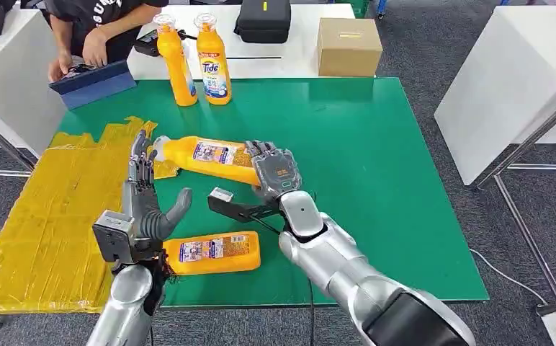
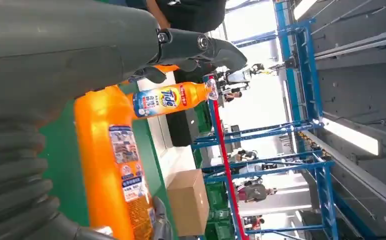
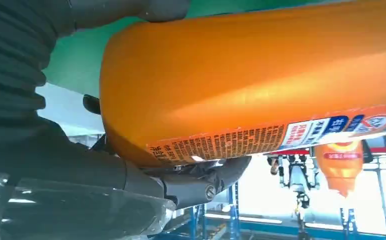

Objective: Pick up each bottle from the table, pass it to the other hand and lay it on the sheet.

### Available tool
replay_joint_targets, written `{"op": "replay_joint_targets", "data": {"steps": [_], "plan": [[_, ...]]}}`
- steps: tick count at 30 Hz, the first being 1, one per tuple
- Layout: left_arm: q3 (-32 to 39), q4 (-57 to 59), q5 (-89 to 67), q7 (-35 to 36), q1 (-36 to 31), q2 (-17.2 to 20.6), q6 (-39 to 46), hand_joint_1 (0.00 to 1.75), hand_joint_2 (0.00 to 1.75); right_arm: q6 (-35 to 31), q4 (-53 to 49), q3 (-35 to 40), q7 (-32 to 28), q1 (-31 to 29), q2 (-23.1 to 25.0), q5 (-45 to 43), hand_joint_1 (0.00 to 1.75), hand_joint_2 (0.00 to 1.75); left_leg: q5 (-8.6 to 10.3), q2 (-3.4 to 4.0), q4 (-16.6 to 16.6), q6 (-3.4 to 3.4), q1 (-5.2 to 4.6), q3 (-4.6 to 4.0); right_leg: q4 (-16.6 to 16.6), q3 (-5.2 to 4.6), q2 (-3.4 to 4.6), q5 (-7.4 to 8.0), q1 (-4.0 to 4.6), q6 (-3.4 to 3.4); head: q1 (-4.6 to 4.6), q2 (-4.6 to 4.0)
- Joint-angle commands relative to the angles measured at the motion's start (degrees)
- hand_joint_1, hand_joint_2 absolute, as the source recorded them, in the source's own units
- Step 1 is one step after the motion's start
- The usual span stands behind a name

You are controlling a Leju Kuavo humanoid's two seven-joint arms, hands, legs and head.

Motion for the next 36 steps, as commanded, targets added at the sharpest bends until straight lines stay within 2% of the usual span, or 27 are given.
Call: {"op": "replay_joint_targets", "data": {"steps": [1, 4, 6, 9, 10, 13, 18, 22, 32, 36], "plan": [[1.37, 1.48, -0.08, 0.06, -1.1, 0.14, 0.12, 0.0, 1.75, -2.0, -0.14, -5.6, 0.2, -1.09, -0.78, 1.27, 1.75, 1.75, -0.03, -0.06, -0.02, -0.06, 0.0, 0.08, -0.01, 0.09, -0.1, -0.06, 0.0, -0.02, -0.02, 0.0], [1.58, 1.66, -0.09, 0.06, -1.47, 0.13, 0.25, 0.0, 1.75, -5.23, -1.58, -9.2, -1.33, -0.31, -0.86, -0.06, 1.75, 1.75, -0.03, -0.07, -0.01, -0.07, 0.0, 0.07, 0.0, 0.09, -0.12, -0.06, 0.0, -0.02, -0.02, 0.0], [1.78, 1.51, -0.07, 0.05, -1.27, -0.01, 0.34, 0.0, 1.75, -9.77, -3.25, -11.74, -3.03, 0.69, -1.28, -1.43, 1.75, 1.75, -0.03, -0.11, -0.01, -0.07, -0.02, 0.08, 0.01, 0.09, -0.17, -0.08, -0.01, -0.02, -0.02, 0.0], [2.19, 1.24, 0.69, -0.07, -0.97, -0.39, 0.58, 0.0, 1.75, -11.02, -12.17, -18.9, -9.38, 5.03, -1.27, -2.08, 1.75, 1.75, -0.03, -0.11, -0.01, -0.06, -0.01, 0.06, 0.0, 0.07, -0.16, -0.07, 0.0, -0.01, -0.02, 0.0], [2.32, 1.19, 2.02, 0.14, -1.13, -0.44, 0.01, 0.0, 1.75, -11.02, -15.13, -24.15, -13.58, 6.88, 0.28, -0.03, 1.75, 1.75, -0.07, -0.14, 0.01, -0.08, 0.01, 0.1, 0.0, 0.13, -0.21, -0.12, 0.02, -0.02, -0.02, 0.0], [2.55, 1.32, 3.09, 0.56, -1.62, -0.61, 0.08, 0.0, 1.75, -11.02, -18.31, -31.6, -19.83, 8.52, 3.04, 1.98, 1.75, 1.75, -0.08, -0.11, -0.01, -0.09, 0.0, 0.12, 0.01, 0.14, -0.17, -0.12, 0.0, -0.02, 0.0, 0.0], [3.49, 2.78, 8.62, 3.21, -2.09, -1.74, -2.93, 0.0, 1.75, -11.02, -22.27, -32.71, -23.24, 10.49, 3.04, -0.69, 1.75, 1.75, -0.09, -0.24, 0.01, -0.11, -0.01, 0.12, 0.05, 0.18, -0.31, -0.18, 0.0, -0.03, -0.02, 0.0], [3.78, 5.54, 11.47, 4.66, -3.39, -1.57, -5.45, 0.0, 1.75, -11.02, -20.85, -30.8, -26.93, 10.61, 3.04, -4.93, 1.75, 1.75, -0.06, -0.25, -0.01, -0.08, -0.02, 0.08, 0.01, 0.13, -0.25, -0.11, -0.01, -0.01, -0.02, 0.0], [3.12, 7.16, 13.54, 5.29, -4.41, -1.46, -7.32, 0.0, 1.75, -11.02, -22.28, -28.79, -30.65, 12.01, 3.04, -6.95, 1.75, 1.75, -0.12, -0.22, -0.01, -0.11, -0.02, 0.18, 0.02, 0.21, -0.26, -0.17, -0.01, -0.03, -0.02, 0.0], [3.98, 10.06, 22.75, 8.4, -5.31, -1.65, -13.13, 0.0, 1.75, -11.02, -21.24, -26.68, -34.07, 11.41, 2.23, -10.47, 1.75, 1.75, -0.03, -0.18, -0.04, -0.06, -0.03, 0.05, -0.01, 0.06, -0.19, -0.08, -0.02, -0.01, -0.02, 0.0]]}}
